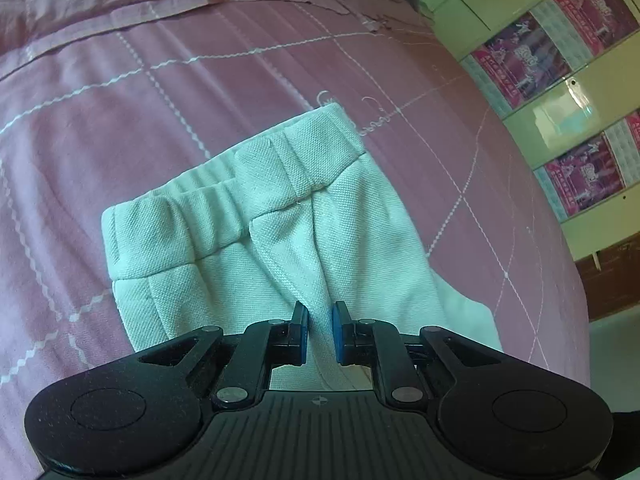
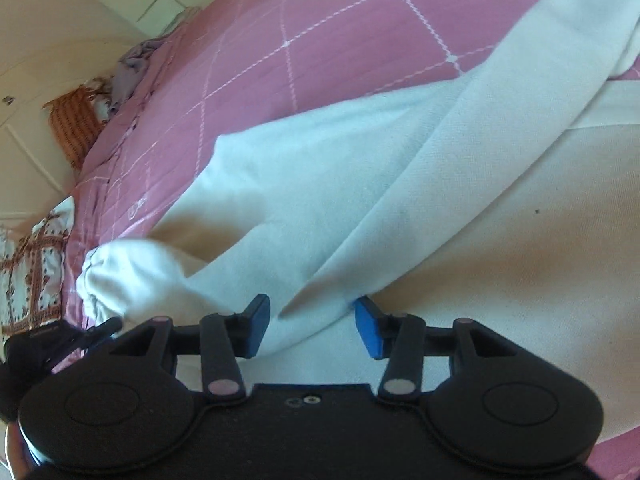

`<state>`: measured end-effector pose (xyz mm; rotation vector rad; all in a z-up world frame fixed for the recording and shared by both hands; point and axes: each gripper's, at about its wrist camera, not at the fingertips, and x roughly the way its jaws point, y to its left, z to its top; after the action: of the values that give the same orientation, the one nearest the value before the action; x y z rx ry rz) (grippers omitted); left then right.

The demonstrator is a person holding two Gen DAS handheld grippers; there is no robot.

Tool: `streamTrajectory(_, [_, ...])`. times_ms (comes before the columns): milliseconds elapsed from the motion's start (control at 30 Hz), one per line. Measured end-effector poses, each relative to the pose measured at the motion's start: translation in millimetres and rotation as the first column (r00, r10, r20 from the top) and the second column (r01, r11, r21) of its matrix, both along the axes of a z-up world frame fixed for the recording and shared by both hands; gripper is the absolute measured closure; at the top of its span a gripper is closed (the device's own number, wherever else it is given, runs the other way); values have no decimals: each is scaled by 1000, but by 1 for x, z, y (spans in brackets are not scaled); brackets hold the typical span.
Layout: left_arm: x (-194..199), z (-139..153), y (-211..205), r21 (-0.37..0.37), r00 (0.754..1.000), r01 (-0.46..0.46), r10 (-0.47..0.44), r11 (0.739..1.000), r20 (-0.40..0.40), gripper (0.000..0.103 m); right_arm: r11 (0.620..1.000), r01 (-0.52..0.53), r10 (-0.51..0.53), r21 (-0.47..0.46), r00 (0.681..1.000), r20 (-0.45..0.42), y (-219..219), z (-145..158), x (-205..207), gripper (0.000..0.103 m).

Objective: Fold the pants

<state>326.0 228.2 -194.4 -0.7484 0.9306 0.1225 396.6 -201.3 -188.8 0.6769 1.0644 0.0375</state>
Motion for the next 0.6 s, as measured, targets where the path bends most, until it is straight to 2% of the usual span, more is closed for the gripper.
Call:
streamTrajectory(33, [0, 4, 1, -2, 1000, 3, -3, 1000, 5, 90, 1000, 12, -12, -5, 1000, -16, -1, -4, 4, 68])
streamTrajectory(67, [-1, 9, 4, -6, 1000, 4, -4, 1000, 11, 90, 1000, 23, -24, -20, 999, -27, 0, -6, 5, 94])
streamTrajectory(100, [-5, 17, 9, 1, 1000, 6, -6, 1000, 18, 90, 999, 25, -26, -24, 999, -32, 0, -7, 4, 96])
streamTrajectory(200, [-24, 33, 19, 28, 999, 18, -19, 999, 40, 93, 998, -21, 24, -65, 999, 44, 8, 9, -13, 96])
streamTrajectory(267, [-45, 41, 27, 30, 998, 15, -17, 999, 62, 93, 997, -60, 65, -57, 993, 95, 9, 25, -29, 96])
streamTrajectory(367, [-66, 33, 34, 65, 999, 24, -27, 998, 47, 93, 992, -120, 122, -29, 982, 142, 11, 43, -54, 96])
streamTrajectory(467, [-68, 2, 36, 164, 1000, 6, -1, 986, -29, 93, 983, -163, 172, -89, 980, 103, 25, 24, -59, 96])
streamTrajectory(500, [-67, -6, 38, 169, 999, 5, 3, 986, -47, 93, 979, -165, 176, -122, 981, 80, 30, 14, -58, 95])
streamTrajectory(533, [-67, -11, 38, 158, 998, 5, 4, 987, -57, 93, 974, -165, 177, -157, 982, 59, 35, 7, -55, 93])
streamTrajectory(600, [-69, -2, 33, 187, 999, 14, -5, 982, -48, 92, 972, -160, 171, -175, 984, 50, 43, 4, -54, 85])
